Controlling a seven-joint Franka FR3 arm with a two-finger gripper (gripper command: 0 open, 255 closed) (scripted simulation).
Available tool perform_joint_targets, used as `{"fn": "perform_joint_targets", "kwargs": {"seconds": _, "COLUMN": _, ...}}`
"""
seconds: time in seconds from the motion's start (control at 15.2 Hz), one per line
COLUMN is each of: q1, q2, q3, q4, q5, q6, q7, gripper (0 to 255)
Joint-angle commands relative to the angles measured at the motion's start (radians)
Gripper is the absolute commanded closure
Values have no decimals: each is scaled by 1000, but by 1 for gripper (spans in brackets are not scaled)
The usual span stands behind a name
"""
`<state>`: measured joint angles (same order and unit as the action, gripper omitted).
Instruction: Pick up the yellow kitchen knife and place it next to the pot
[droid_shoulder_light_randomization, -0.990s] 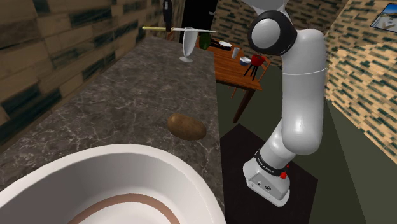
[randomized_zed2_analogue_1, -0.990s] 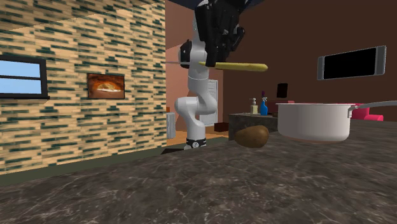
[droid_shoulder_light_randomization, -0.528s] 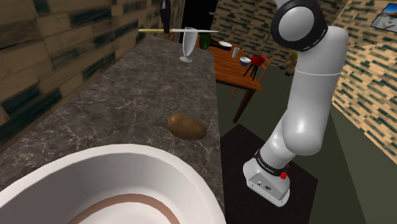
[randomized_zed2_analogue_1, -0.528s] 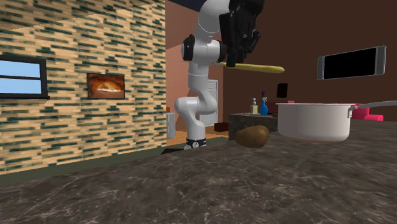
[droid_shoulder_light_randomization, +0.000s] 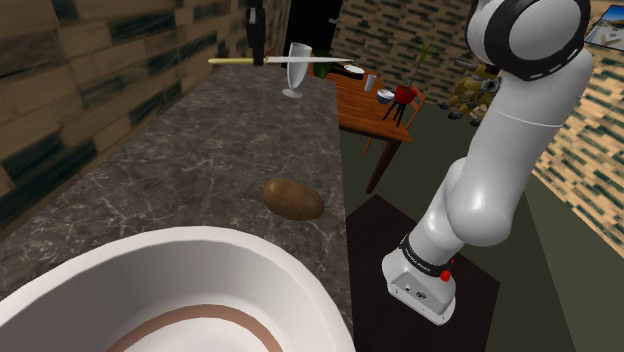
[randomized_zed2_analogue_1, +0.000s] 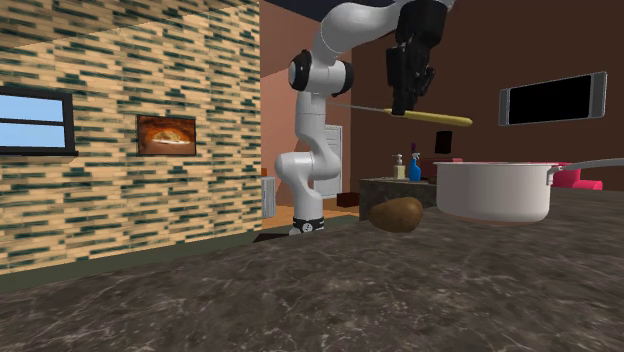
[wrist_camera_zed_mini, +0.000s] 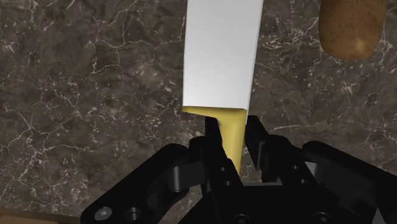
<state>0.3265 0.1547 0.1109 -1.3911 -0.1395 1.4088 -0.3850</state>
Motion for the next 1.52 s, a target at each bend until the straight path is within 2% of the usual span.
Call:
{"fn": "perform_joint_targets", "kwargs": {"seconds": 0.0, "q1": 23, "q2": -29, "q3": 17, "q4": -36, "q5": 7, "q6": 2, "q7": 43, "gripper": 255}}
{"fn": "perform_joint_targets", "kwargs": {"seconds": 0.46, "q1": 102, "q2": -110, "q3": 87, "q4": -136, "q5": 37, "q6": 5, "q7": 196, "gripper": 255}}
{"fn": "perform_joint_targets", "kwargs": {"seconds": 0.99, "q1": 203, "q2": -139, "q3": 184, "q4": -168, "q5": 74, "q6": -7, "q7": 397, "gripper": 255}}
{"fn": "perform_joint_targets", "kwargs": {"seconds": 1.45, "q1": 200, "q2": -159, "q3": 182, "q4": -287, "q5": 80, "q6": 92, "q7": 398, "gripper": 255}}
